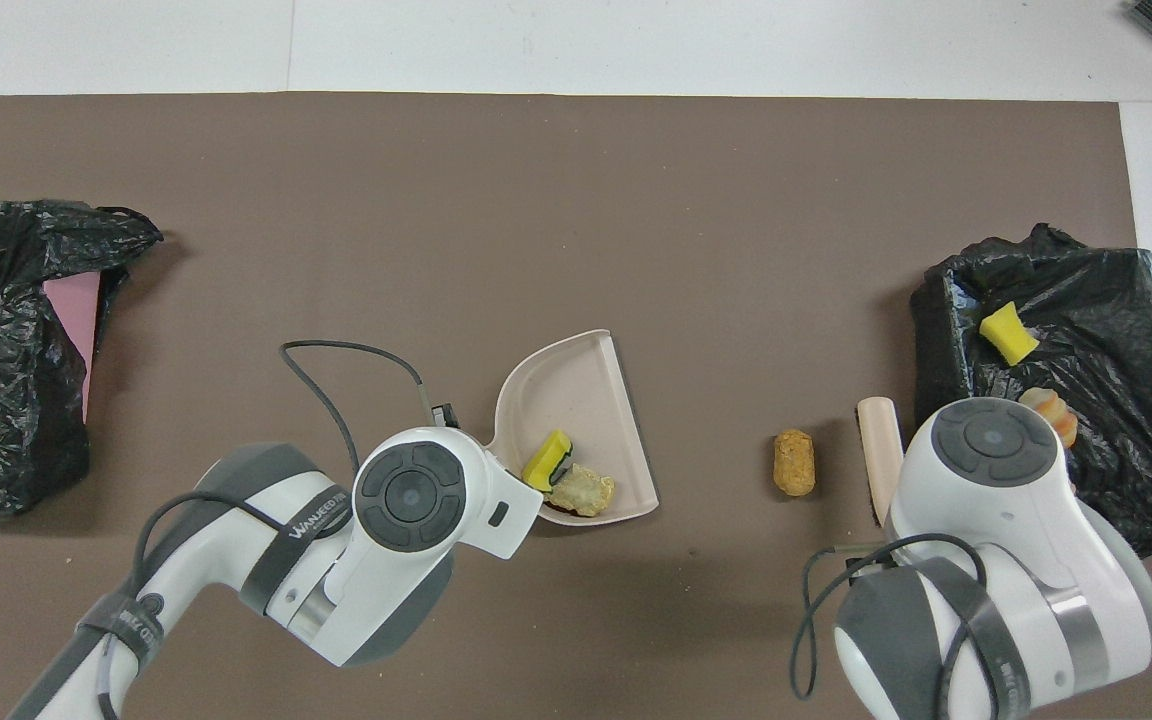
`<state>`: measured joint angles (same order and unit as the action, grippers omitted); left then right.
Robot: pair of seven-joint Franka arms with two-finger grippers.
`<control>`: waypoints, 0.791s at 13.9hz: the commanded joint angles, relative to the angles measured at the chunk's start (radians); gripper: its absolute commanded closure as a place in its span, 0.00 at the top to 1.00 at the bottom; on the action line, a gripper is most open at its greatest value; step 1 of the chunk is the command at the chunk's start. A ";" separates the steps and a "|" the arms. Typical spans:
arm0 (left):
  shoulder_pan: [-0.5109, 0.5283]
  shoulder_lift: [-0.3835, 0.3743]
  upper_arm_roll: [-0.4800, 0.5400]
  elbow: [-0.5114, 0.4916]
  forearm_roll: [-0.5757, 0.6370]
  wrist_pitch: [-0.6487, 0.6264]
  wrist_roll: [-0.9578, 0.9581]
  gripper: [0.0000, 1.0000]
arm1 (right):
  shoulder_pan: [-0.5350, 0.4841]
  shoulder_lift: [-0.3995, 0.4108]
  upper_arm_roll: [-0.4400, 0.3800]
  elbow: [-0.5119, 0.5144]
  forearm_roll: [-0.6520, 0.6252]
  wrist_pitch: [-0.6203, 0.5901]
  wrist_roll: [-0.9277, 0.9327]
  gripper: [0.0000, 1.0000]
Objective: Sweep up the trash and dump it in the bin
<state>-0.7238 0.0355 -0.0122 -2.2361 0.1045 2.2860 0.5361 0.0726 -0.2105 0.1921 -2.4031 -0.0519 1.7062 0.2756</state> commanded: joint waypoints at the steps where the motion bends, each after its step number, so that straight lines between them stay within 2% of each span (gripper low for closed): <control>1: -0.049 -0.006 0.011 -0.036 0.004 -0.008 -0.050 0.00 | 0.041 0.049 0.012 0.001 0.081 0.048 -0.016 0.00; 7: -0.078 -0.011 0.014 -0.013 0.018 -0.103 -0.051 0.00 | 0.213 0.077 0.012 0.056 0.292 0.119 -0.003 0.00; 11: -0.085 -0.011 0.014 -0.016 0.018 -0.077 -0.050 0.00 | 0.314 0.082 0.013 0.099 0.351 0.115 0.049 0.00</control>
<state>-0.7783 0.0322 -0.0091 -2.2353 0.1106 2.2236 0.4904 0.3482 -0.1478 0.2037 -2.3396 0.2608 1.8179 0.2956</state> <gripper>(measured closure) 0.687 0.736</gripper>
